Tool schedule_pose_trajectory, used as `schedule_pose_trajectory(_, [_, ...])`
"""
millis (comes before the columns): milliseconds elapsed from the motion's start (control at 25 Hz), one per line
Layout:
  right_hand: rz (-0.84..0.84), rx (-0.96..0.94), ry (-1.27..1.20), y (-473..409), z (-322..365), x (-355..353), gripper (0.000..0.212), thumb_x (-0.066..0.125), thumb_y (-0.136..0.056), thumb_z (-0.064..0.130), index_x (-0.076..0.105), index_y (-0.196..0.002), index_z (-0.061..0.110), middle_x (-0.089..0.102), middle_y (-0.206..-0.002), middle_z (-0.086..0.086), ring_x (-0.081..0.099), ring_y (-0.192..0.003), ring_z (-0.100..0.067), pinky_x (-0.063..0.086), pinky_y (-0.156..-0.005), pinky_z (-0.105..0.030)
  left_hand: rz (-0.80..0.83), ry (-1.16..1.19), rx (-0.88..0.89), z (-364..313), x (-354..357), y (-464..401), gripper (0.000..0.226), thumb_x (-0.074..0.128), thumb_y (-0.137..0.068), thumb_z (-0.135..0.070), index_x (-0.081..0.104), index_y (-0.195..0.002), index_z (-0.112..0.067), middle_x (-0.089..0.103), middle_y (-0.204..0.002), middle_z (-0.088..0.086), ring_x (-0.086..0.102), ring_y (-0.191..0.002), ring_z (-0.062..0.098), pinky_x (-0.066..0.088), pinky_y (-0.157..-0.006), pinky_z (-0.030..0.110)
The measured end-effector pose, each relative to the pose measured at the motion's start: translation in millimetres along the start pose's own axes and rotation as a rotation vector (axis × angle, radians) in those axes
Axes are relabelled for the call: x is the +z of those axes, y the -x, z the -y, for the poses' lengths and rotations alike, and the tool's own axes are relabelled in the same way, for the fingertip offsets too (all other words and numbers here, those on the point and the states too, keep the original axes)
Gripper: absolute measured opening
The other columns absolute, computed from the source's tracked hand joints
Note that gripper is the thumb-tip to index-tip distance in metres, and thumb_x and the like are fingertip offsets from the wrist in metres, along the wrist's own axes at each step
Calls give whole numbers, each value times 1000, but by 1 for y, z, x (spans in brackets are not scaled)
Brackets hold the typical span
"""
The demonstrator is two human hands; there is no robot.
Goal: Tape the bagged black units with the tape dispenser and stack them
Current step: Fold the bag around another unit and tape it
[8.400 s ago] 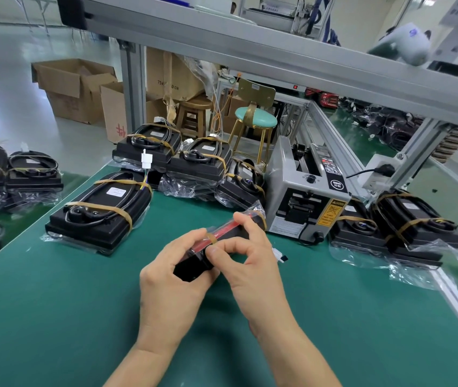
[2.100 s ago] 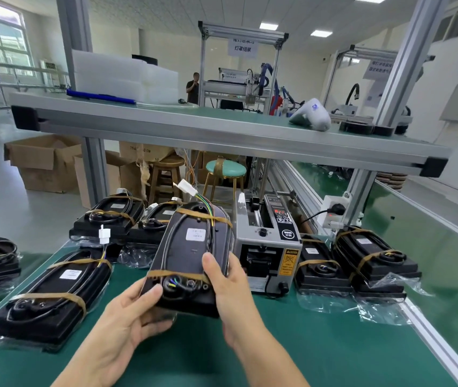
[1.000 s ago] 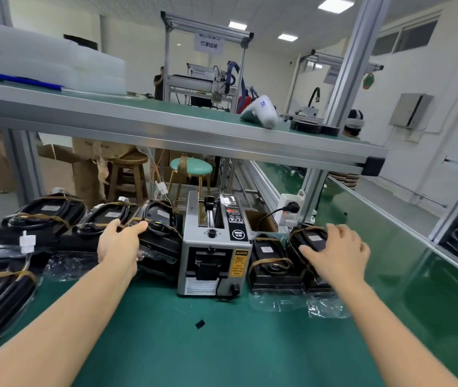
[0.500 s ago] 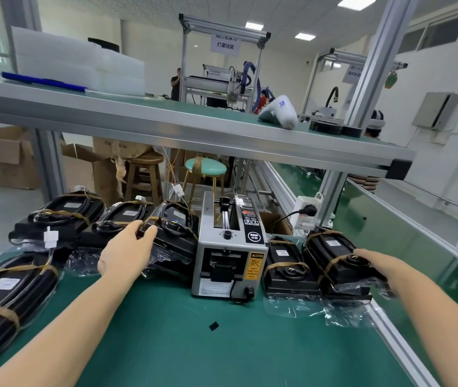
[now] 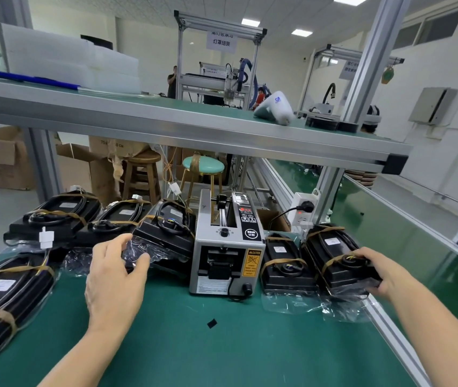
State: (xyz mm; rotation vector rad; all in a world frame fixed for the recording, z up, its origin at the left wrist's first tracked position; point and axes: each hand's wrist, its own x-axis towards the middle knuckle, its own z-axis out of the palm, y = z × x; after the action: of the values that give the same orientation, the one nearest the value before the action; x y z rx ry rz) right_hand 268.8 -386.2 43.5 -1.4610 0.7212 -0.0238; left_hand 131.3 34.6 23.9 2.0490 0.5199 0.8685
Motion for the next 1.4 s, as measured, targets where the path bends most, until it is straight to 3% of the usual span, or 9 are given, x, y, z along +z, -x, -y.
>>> schedule_pose_trajectory(200, [95,-192,-353,44,-38,-34,17,61,-86,17,62,-102,10,62,-89,-9,57,-75,-21,45,-66,-32,95,172,91,-1,-7,29,42,69,-82,-7,58,-111,-35,55,-99,-7,51,-83,3,40,-69,23])
schedule_pose_trajectory(320, [253,-198,-393,94,-65,-52,23,50,-88,13,71,-80,9,71,-77,-9,67,-64,-21,55,-56,-27,266,309,118,-15,-3,52,45,71,-79,-3,61,-102,-40,62,-91,-5,53,-76,7,39,-65,9])
schedule_pose_trajectory(480, [441,-212,-355,151,-98,-22,15,56,-73,-6,69,-79,-6,68,-64,-19,66,-49,-23,53,-43,-26,705,650,-8,-53,14,79,46,82,-72,-28,59,-112,-34,68,-106,-4,62,-88,2,47,-75,11])
schedule_pose_trajectory(560, [523,-295,-231,169,-117,8,48,65,-50,-11,62,-97,-10,66,-74,-24,64,-61,-25,53,-56,-28,837,856,-128,-62,16,85,74,86,-53,-37,56,-120,-27,70,-111,-10,65,-100,3,48,-88,21])
schedule_pose_trajectory(640, [605,-377,-129,184,-128,29,64,73,-46,2,60,-108,-4,69,-82,-18,61,-74,-22,50,-68,-28,749,951,-206,-59,10,81,92,90,-36,-32,58,-122,-22,72,-109,-1,67,-101,13,47,-89,33])
schedule_pose_trajectory(800, [742,-600,350,204,-133,67,74,85,-55,27,52,-121,28,64,-114,14,57,-107,5,38,-87,-6,549,900,-132,-33,-25,61,93,88,-39,-3,56,-124,-27,73,-101,4,70,-93,15,54,-73,23])
schedule_pose_trajectory(1000, [573,-1259,253,237,-110,105,24,67,-79,37,63,-102,37,58,-111,14,56,-113,-13,38,-95,-16,498,680,76,-4,-49,46,101,89,-41,-6,49,-130,-34,71,-108,-2,67,-100,11,54,-81,21])
schedule_pose_trajectory(1160, [775,-1016,348,245,-91,137,39,71,-77,40,59,-114,39,57,-122,18,51,-118,4,36,-97,-10,540,607,225,7,-53,42,101,88,-40,-7,48,-130,-26,72,-104,-1,67,-98,8,50,-80,11])
schedule_pose_trajectory(1400, [868,-805,226,235,-80,156,17,69,-87,16,71,-77,29,67,-75,11,59,-72,-1,45,-73,-18,583,589,312,7,-50,36,97,92,-37,-16,56,-125,-36,71,-109,4,67,-102,10,50,-84,14])
